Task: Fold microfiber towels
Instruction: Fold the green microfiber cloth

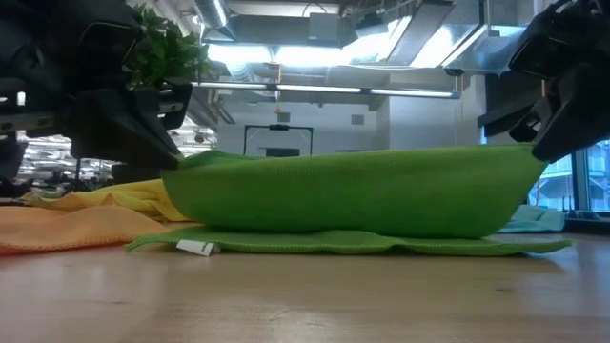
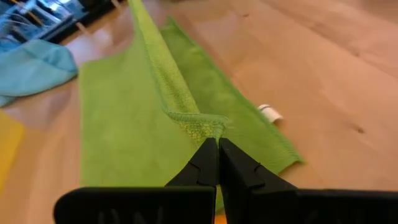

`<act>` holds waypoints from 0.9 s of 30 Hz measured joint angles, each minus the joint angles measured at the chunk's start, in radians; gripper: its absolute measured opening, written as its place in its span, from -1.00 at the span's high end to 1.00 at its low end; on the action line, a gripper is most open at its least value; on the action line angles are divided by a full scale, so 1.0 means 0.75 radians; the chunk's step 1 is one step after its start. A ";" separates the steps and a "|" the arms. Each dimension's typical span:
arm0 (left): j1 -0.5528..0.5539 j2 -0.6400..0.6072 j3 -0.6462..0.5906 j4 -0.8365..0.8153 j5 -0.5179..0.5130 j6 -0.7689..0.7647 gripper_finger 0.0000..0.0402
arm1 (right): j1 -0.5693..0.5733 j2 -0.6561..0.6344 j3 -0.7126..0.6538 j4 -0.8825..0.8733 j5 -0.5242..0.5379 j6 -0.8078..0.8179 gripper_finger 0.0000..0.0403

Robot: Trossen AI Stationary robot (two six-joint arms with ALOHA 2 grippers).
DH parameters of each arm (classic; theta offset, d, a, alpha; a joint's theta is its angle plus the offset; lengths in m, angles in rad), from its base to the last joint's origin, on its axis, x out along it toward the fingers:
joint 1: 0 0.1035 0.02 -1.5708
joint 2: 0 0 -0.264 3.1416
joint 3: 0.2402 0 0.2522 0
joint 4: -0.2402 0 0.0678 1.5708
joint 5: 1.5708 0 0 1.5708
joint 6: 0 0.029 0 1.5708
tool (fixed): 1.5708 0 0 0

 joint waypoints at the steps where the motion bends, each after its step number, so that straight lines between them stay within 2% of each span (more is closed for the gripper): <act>1: 0.000 0.000 0.000 -0.001 0.023 -0.005 1.00 | 0.000 0.000 0.000 0.008 -0.008 0.002 0.94; 7: 0.000 0.000 0.000 -0.011 0.086 -0.006 0.96 | 0.000 0.000 0.000 0.008 -0.047 0.027 0.89; 18: -0.001 0.000 -0.001 -0.010 0.090 -0.049 0.49 | 0.001 0.019 -0.001 0.004 -0.048 0.027 0.41; 20: -0.001 0.000 -0.001 0.001 0.056 -0.050 0.45 | 0.001 0.020 -0.001 0.009 -0.024 0.025 0.35; 24: 0.017 0.000 -0.001 0.038 -0.111 -0.086 0.44 | -0.010 0.023 -0.001 0.005 0.126 0.027 0.32; 27: 0.084 0.000 -0.001 0.073 -0.099 -0.114 0.44 | -0.052 0.026 -0.001 0.003 0.154 0.029 0.34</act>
